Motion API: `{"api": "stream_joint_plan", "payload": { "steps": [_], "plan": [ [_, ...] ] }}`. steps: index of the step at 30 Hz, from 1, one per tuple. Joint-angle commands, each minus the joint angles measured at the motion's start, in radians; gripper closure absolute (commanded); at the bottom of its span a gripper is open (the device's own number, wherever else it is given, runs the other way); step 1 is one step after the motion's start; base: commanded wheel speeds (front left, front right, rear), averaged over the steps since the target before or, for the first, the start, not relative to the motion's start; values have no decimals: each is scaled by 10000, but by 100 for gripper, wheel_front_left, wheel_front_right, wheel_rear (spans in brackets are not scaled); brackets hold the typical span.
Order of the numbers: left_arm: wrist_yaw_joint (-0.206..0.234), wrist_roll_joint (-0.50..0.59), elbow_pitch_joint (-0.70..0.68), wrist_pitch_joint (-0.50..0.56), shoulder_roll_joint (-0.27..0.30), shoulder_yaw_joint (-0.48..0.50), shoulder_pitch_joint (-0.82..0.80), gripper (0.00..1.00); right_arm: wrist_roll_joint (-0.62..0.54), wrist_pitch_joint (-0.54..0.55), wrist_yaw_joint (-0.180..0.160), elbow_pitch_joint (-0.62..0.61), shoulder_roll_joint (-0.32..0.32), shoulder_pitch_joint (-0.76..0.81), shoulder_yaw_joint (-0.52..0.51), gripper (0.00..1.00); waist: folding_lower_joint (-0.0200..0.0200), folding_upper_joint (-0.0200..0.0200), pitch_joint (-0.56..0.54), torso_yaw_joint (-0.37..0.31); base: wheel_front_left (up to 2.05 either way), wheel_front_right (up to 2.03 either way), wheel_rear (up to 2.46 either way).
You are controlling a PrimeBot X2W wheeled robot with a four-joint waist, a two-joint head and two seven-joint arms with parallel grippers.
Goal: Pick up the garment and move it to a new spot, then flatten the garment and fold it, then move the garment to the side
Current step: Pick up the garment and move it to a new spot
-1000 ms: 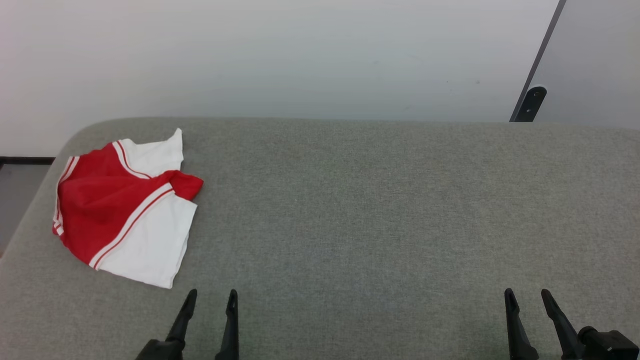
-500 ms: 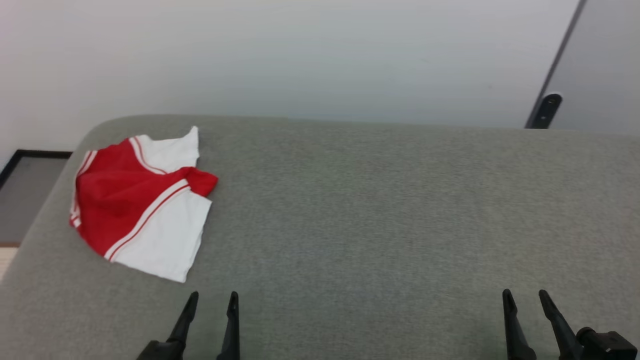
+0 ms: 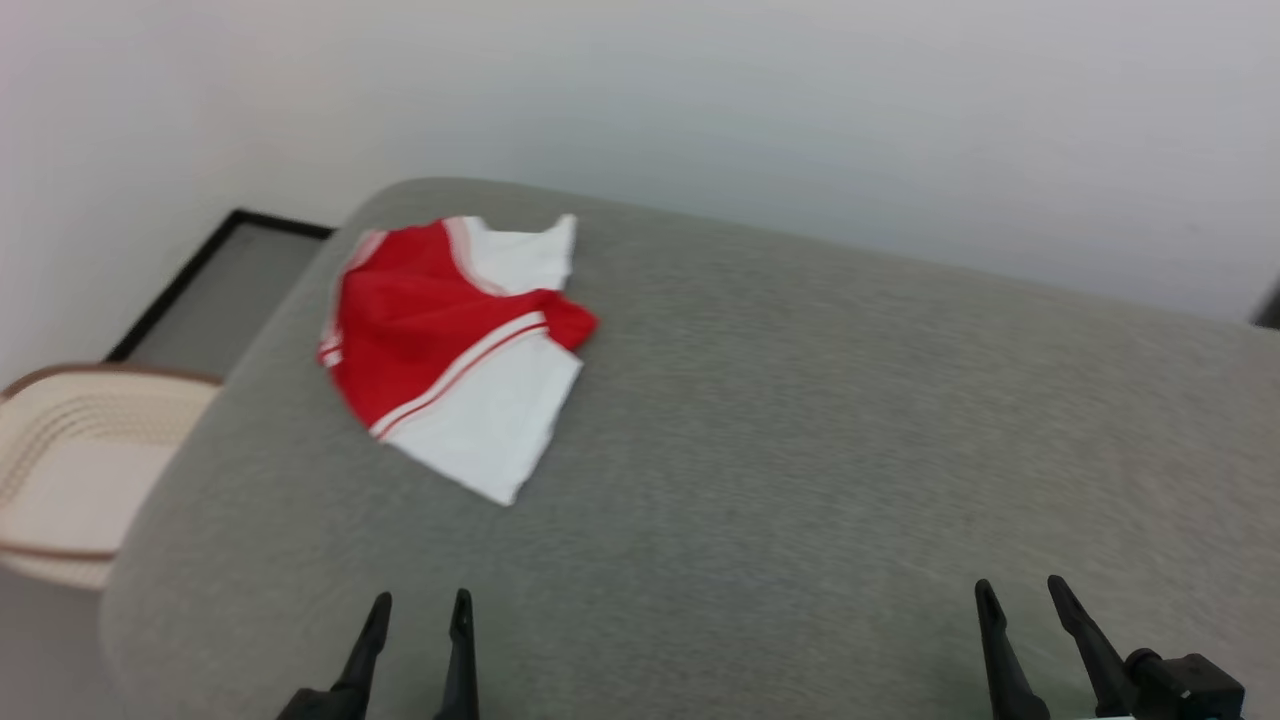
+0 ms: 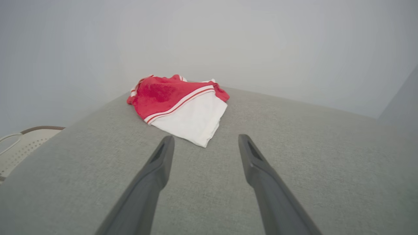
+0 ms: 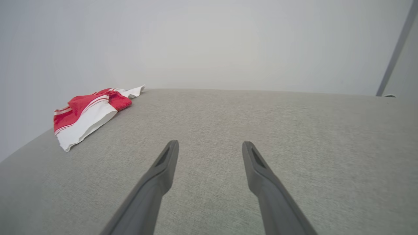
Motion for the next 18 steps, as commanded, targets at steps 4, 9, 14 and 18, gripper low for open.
{"api": "stream_joint_plan", "payload": {
  "steps": [4,9,14,18],
  "plan": [
    [212,-95,-115,-8,0,-14,253,0,-7,152,4,-90,-97,-105,316,0,0,0,-79,2143,0,0,0],
    [805,-524,-755,-7,-5,-15,525,0,136,422,2,-126,-429,-755,1102,0,0,0,319,2439,0,0,0],
    [1275,-725,-1170,-8,0,-52,781,0,338,552,1,71,-677,-1357,1780,0,0,0,492,2558,0,0,0],
    [1589,-831,-1471,-7,-2,-12,1048,0,532,495,1,367,-840,-1763,2302,0,0,0,527,2608,0,0,0]
  ]
}}
